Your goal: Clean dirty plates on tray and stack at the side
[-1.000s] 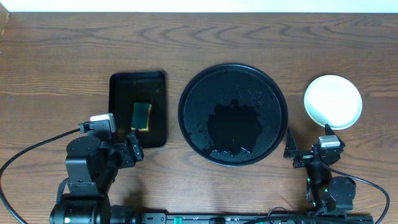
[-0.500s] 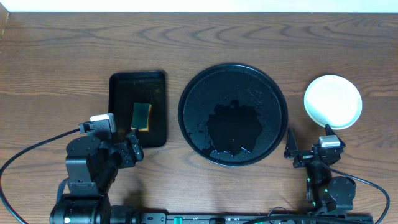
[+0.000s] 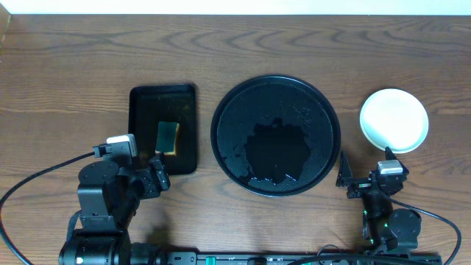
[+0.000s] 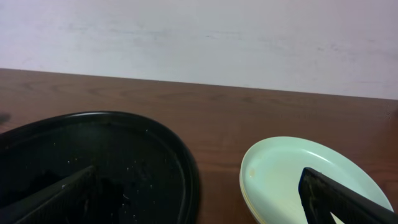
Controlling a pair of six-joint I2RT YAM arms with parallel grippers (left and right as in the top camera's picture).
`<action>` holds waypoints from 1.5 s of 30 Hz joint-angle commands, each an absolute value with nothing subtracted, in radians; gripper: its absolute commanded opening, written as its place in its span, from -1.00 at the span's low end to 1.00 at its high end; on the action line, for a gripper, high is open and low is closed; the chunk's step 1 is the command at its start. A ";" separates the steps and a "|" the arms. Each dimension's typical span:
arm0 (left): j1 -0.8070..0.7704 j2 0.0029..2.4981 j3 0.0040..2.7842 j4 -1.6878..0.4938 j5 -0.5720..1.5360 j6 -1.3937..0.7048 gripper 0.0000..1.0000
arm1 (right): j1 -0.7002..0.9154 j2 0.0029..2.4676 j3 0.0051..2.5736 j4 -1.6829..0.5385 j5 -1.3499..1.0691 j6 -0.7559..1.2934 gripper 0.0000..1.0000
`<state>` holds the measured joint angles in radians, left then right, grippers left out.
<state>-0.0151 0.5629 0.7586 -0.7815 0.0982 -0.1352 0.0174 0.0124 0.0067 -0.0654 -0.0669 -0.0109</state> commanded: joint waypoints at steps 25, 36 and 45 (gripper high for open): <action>-0.016 0.078 0.184 -0.313 0.079 -0.141 0.72 | 0.039 0.007 0.006 -0.071 -0.053 0.002 0.98; -0.012 0.001 0.004 0.051 0.060 -0.053 0.72 | 0.039 0.007 0.006 -0.071 -0.053 0.002 0.98; -0.012 0.007 0.004 -0.066 0.067 -0.057 0.72 | 0.039 0.007 0.006 -0.071 -0.054 0.002 0.98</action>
<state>-0.0151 0.0105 0.0120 -0.0189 0.0639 -0.0750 0.0174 0.0120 0.0063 -0.0669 -0.0555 -0.0082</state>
